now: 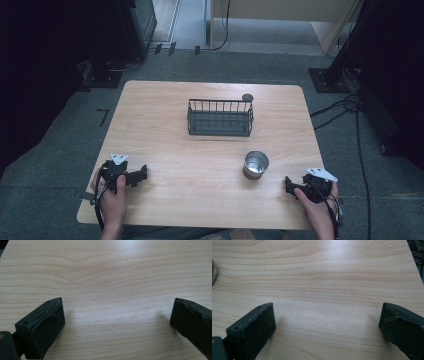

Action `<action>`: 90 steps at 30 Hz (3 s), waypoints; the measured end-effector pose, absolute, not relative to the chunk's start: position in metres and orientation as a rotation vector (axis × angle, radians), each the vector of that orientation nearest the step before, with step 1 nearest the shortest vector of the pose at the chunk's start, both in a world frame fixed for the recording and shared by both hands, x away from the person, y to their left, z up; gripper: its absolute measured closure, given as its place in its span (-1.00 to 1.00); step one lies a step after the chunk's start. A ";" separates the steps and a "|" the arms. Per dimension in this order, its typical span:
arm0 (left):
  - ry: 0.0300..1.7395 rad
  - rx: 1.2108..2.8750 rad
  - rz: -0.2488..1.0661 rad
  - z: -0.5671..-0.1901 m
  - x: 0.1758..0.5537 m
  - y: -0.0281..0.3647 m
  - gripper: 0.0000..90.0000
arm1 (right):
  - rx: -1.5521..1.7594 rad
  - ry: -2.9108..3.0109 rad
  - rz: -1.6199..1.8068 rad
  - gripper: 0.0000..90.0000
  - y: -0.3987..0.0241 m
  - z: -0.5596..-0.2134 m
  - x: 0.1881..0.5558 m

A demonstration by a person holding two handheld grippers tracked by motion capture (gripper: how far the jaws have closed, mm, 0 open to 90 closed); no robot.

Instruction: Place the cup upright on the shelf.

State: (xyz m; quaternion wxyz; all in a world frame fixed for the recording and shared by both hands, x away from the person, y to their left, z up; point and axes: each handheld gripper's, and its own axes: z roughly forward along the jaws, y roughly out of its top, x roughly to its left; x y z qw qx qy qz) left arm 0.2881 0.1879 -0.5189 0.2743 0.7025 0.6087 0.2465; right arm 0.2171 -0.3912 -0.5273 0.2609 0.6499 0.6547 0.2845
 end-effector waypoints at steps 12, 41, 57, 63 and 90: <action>1.637 1.890 0.662 -0.519 0.288 0.188 -1.00 | 1.766 1.752 0.755 -0.95 -0.388 -0.526 0.216; 1.636 1.889 0.663 -0.519 0.288 0.188 -1.00 | 1.676 1.770 0.894 -0.87 -0.362 -0.498 0.213; 1.636 1.889 0.663 -0.519 0.288 0.188 -1.00 | 1.580 1.866 0.989 -0.87 -0.331 -0.483 0.213; 1.636 1.890 0.662 -0.519 0.288 0.188 -1.00 | 1.557 1.900 1.010 -0.88 -0.323 -0.482 0.213; 1.637 1.889 0.663 -0.519 0.288 0.188 -1.00 | 1.505 1.972 1.091 -0.86 -0.285 -0.488 0.237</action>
